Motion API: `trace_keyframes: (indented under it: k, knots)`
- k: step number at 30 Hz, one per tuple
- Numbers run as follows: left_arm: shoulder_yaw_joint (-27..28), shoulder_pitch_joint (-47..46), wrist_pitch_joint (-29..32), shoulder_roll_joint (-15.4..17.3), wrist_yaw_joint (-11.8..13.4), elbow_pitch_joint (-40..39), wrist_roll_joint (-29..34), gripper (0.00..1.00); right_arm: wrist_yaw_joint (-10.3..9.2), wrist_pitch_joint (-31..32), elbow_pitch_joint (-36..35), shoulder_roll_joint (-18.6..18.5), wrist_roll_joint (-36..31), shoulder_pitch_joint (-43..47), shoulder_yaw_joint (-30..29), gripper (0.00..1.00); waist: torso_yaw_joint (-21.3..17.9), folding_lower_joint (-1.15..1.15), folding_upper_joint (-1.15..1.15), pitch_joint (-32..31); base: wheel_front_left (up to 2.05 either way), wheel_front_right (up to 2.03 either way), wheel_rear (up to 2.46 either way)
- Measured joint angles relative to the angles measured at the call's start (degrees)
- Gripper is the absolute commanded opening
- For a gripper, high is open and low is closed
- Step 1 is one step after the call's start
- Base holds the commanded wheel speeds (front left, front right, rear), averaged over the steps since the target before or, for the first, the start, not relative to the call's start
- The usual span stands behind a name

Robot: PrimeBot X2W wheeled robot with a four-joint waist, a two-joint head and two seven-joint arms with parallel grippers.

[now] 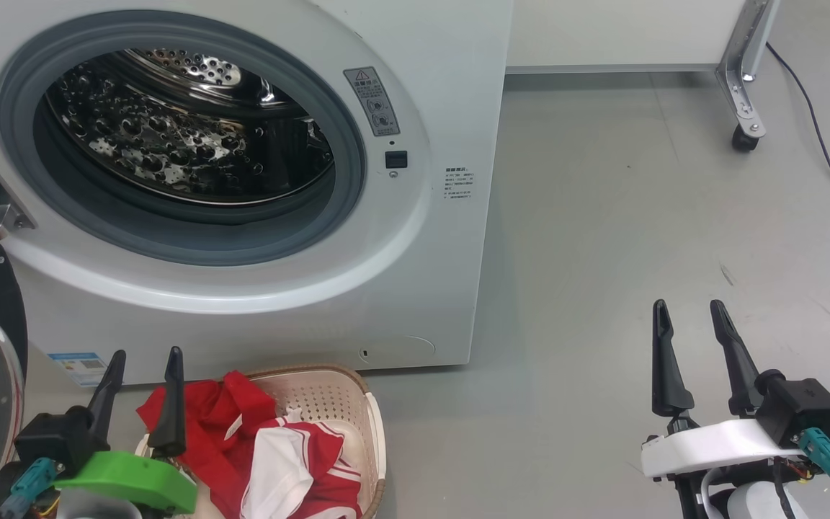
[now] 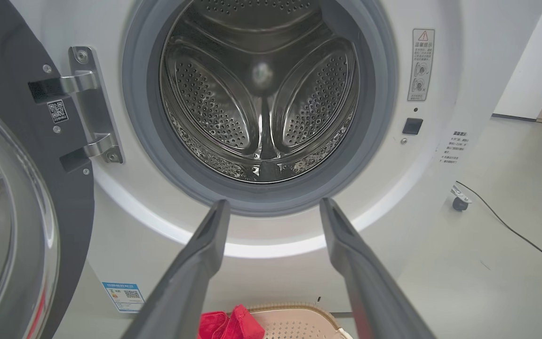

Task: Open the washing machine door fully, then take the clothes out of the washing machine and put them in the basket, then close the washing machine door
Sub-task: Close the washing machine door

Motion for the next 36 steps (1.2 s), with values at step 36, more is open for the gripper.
trace_keyframes:
  k: [36]
  knots:
    - [2.5,2.3,0.0,-1.7,-0.6,-1.6,1.5,1.0,1.15,0.0,0.0,0.7,-0.5,0.8,-0.8,1.0,-0.4,0.0,0.0,-0.7,-0.13,0.13,0.0]
